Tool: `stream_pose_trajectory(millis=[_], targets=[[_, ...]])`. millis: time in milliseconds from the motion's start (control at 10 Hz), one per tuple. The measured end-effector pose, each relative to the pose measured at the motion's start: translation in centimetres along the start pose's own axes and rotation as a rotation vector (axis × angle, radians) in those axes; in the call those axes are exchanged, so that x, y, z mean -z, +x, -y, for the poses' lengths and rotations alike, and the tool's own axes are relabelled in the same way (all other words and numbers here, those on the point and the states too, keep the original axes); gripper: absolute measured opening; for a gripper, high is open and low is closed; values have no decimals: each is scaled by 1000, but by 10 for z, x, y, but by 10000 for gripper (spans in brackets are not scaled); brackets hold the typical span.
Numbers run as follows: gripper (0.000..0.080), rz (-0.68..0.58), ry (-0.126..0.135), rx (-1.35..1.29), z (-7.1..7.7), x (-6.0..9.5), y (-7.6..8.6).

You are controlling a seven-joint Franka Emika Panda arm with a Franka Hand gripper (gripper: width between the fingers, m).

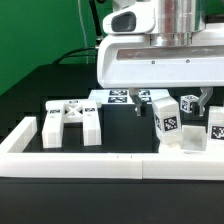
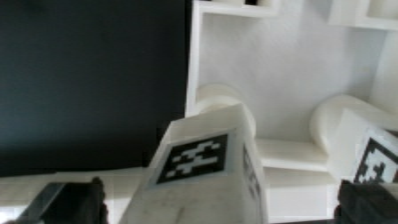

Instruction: Assemble chair

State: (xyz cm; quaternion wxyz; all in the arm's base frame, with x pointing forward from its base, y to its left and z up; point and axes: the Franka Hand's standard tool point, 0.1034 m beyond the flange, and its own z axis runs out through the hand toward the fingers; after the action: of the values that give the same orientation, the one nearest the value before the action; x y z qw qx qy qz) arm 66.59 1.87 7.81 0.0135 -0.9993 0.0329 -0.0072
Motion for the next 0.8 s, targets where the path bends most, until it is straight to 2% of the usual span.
stream_pose_trajectory(millis=[200,400,600,700,800], targets=[[649,2,-12,161,-1,0,0],[649,1,-12,176,-1,0,0],[388,1,-12,175,-1,0,0],[289,2,-12,175,-1,0,0],[289,2,-12,175,-1,0,0]])
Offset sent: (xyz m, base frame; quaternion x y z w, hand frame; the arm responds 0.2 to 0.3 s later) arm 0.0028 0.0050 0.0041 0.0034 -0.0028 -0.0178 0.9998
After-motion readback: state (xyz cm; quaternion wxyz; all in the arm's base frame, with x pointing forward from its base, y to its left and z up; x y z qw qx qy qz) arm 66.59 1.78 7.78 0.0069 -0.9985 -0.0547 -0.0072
